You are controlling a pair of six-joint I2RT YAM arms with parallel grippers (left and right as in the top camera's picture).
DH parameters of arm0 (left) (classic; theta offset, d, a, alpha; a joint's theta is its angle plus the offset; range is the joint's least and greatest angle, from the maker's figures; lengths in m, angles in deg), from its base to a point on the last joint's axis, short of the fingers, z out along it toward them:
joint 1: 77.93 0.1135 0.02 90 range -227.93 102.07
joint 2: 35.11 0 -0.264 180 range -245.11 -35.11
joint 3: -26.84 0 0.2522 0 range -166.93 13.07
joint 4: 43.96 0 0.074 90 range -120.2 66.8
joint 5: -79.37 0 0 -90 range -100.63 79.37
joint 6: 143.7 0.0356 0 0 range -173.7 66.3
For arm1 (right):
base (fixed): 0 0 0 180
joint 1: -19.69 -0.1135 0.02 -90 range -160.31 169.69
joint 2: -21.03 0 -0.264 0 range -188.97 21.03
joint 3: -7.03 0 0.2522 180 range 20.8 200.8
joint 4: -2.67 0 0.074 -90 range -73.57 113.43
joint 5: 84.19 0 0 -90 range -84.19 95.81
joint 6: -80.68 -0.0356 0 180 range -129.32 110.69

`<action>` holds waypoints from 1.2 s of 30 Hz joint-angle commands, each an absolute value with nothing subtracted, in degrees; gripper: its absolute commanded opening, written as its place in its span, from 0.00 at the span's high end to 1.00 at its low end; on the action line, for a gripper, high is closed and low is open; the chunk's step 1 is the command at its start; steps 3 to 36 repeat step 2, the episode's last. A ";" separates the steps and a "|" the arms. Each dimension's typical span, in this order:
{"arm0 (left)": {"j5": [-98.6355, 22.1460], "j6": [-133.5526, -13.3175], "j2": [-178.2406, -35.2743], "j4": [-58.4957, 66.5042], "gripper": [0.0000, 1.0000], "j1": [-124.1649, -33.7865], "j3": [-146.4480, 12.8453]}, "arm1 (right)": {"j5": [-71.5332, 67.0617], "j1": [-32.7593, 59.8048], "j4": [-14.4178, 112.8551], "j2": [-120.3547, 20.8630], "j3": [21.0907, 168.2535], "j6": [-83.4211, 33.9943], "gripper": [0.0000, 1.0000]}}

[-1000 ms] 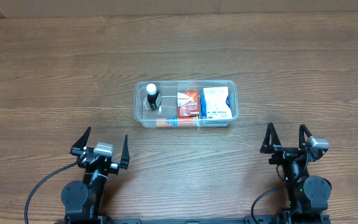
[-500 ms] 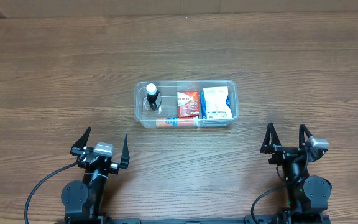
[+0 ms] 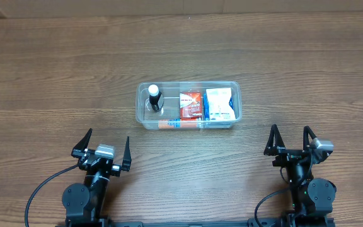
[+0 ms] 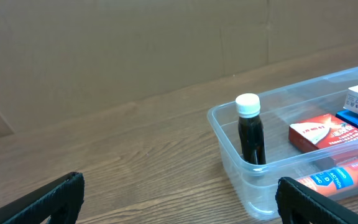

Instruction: Pack container

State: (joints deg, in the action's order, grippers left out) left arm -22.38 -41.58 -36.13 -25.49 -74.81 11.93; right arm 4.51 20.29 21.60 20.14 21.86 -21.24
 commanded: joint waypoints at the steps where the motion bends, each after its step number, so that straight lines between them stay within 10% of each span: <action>1: -22.64 -42.15 -35.76 -25.60 0.00 -74.62 12.12 | 4.40 20.07 21.23 20.86 21.24 -20.84 0.00; 36: -22.64 -42.15 -35.76 -25.60 0.00 -74.62 12.12 | 4.40 20.07 21.23 20.86 21.24 -20.84 0.00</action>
